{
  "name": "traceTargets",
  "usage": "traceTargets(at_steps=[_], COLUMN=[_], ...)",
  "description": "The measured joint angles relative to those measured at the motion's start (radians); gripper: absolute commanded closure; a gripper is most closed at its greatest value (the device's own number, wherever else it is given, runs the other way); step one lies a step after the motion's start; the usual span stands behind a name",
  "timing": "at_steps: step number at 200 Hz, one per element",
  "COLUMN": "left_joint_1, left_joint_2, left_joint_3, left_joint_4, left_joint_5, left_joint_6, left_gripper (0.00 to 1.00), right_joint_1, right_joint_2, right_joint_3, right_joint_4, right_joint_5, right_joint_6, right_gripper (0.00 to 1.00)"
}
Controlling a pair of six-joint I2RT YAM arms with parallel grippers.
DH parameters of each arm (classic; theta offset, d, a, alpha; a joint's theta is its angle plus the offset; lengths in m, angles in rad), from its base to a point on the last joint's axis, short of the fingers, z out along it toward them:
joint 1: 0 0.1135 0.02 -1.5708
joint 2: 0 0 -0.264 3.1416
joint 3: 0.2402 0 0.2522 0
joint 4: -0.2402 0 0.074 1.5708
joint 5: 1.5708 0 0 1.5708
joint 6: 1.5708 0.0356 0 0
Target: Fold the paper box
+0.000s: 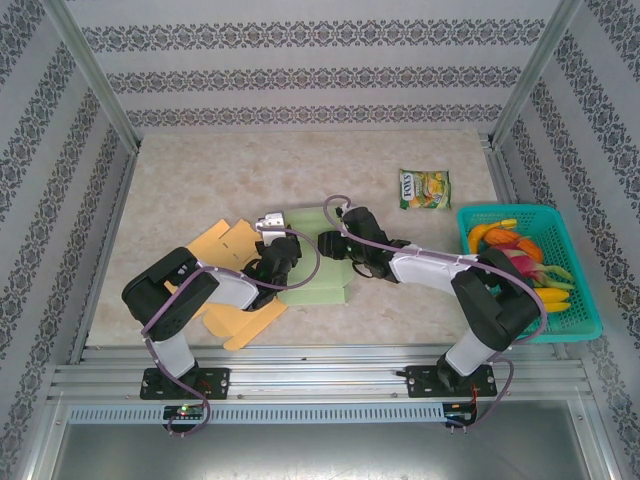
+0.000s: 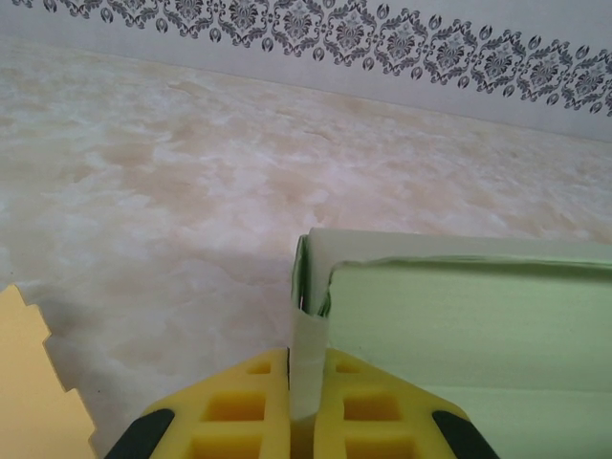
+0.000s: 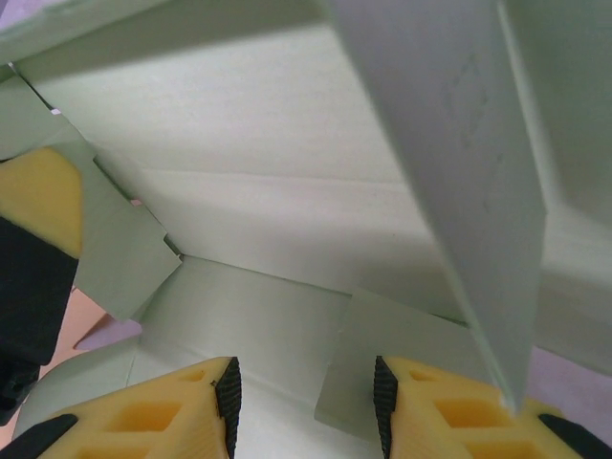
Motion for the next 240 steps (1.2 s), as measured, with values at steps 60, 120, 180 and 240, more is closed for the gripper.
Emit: traceTargets(at_steps=[60, 120, 180, 240], left_joint_1=[0.0, 0.021, 0.069, 0.113], left_joint_2=[0.0, -0.026, -0.126, -0.16], left_joint_3=[0.0, -0.021, -0.076, -0.105], left_joint_4=[0.0, -0.004, -0.008, -0.025], left_joint_5=[0.008, 0.101, 0.216, 0.321], left_joint_6=[0.001, 0.013, 0.036, 0.042], left_gripper=[1.0, 1.0, 1.0, 1.0], right_joint_1=[0.007, 0.004, -0.174, -0.281], right_joint_2=[-0.2, -0.436, -0.551, -0.593], right_joint_3=[-0.048, -0.09, -0.155, -0.213], right_joint_4=[-0.071, -0.232, -0.289, -0.245], right_joint_5=[0.035, 0.095, 0.001, -0.136], right_joint_6=[-0.05, -0.19, -0.371, -0.448], right_gripper=[0.57, 0.55, 0.54, 0.53])
